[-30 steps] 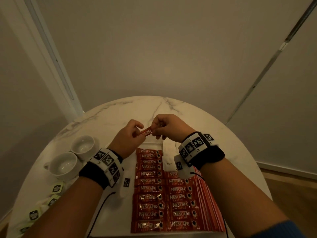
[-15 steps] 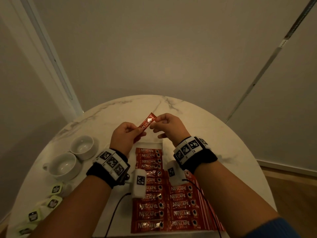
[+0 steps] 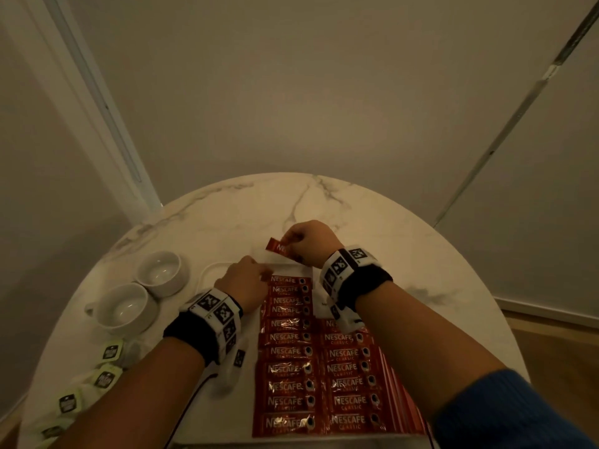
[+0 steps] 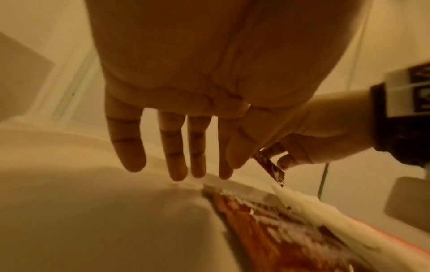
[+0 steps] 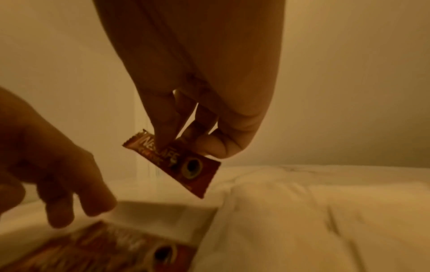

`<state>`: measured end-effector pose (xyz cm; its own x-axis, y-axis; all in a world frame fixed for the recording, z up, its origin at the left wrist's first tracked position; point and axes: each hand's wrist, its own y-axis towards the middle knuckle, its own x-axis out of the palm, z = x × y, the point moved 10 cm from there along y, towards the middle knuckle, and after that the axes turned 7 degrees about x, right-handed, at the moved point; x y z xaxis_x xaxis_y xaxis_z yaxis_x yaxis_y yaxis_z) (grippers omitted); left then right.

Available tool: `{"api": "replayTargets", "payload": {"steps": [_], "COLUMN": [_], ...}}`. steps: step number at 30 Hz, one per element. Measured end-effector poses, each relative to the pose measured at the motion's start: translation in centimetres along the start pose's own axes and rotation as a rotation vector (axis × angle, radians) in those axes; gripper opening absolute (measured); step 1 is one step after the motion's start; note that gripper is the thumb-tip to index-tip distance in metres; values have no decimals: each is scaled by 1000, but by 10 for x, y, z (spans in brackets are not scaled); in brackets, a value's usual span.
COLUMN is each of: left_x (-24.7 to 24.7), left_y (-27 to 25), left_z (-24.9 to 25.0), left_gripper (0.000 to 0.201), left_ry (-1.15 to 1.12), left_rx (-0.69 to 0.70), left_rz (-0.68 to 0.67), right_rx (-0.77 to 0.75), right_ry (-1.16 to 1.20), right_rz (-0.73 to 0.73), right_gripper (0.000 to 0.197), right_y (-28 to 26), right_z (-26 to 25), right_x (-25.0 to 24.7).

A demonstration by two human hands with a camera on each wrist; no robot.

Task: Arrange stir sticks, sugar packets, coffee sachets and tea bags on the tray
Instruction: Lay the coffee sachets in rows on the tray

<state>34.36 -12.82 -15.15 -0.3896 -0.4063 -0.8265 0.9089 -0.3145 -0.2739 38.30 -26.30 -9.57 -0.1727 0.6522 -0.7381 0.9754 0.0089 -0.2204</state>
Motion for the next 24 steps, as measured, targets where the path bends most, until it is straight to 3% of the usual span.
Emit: {"api": "replayTargets", "payload": {"steps": [6,24], "left_x": [9,14], "left_y": [-5,-9], "left_z": [3,6], "left_gripper": [37,41], "left_ry": [147,241], "left_rx": [2,1], "left_rz": [-84,-96], "right_rx": [-2,-106], "right_ry": [-285,-543], "right_rz": [-115,-102], "right_gripper": [25,16], "right_y": [7,9], "right_z": [-1,-8], "right_x": [38,54]}}
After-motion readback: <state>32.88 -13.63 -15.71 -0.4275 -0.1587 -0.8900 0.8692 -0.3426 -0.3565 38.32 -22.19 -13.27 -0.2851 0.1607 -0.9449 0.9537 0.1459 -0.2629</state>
